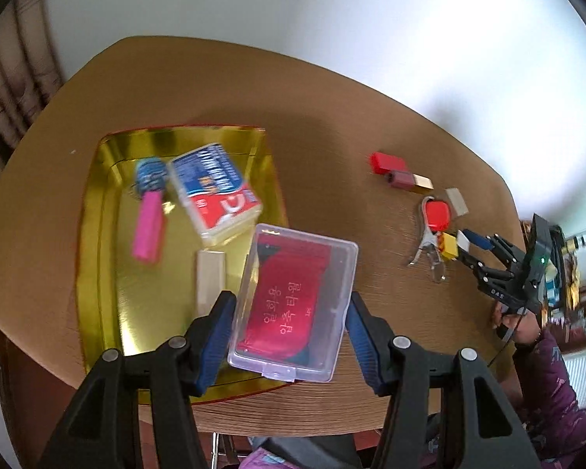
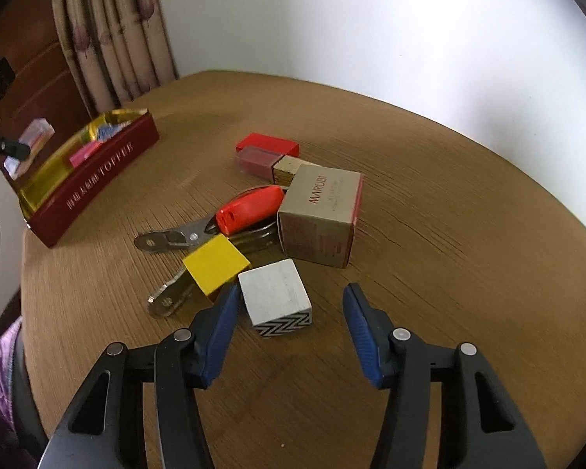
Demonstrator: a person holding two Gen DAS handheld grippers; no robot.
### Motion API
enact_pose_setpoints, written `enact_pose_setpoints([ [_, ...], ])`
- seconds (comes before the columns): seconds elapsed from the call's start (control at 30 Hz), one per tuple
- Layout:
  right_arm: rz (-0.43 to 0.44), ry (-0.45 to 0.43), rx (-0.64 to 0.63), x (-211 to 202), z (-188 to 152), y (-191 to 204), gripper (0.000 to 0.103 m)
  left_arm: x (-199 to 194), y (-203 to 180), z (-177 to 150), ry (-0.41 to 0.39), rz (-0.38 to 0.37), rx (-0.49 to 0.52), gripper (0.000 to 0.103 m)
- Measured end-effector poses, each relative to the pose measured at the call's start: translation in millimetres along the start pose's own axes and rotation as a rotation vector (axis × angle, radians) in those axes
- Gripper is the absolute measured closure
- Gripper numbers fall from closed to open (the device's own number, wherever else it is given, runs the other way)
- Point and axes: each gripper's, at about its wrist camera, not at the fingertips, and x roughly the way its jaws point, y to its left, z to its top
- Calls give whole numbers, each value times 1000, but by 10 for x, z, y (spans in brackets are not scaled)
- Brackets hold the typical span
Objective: Organize rigid objects
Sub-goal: 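Carry the clear box toward the tin while right grasps the white zigzag cube, then release the clear box into the tin while right releases the white zigzag cube there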
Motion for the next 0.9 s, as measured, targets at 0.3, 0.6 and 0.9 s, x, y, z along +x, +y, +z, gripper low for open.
enact_pose_setpoints([
  [0.3, -2, -9, 57, -132, -173, 33, 76, 137, 286, -62, 8, 156, -32, 45],
  [0.6, 44, -141, 45, -720, 112, 445, 76, 397, 536, -78, 56, 280, -33, 44],
  [0.9, 269, -202, -39, -609, 819, 1464, 76, 390, 586, -34, 36, 300, -36, 40],
])
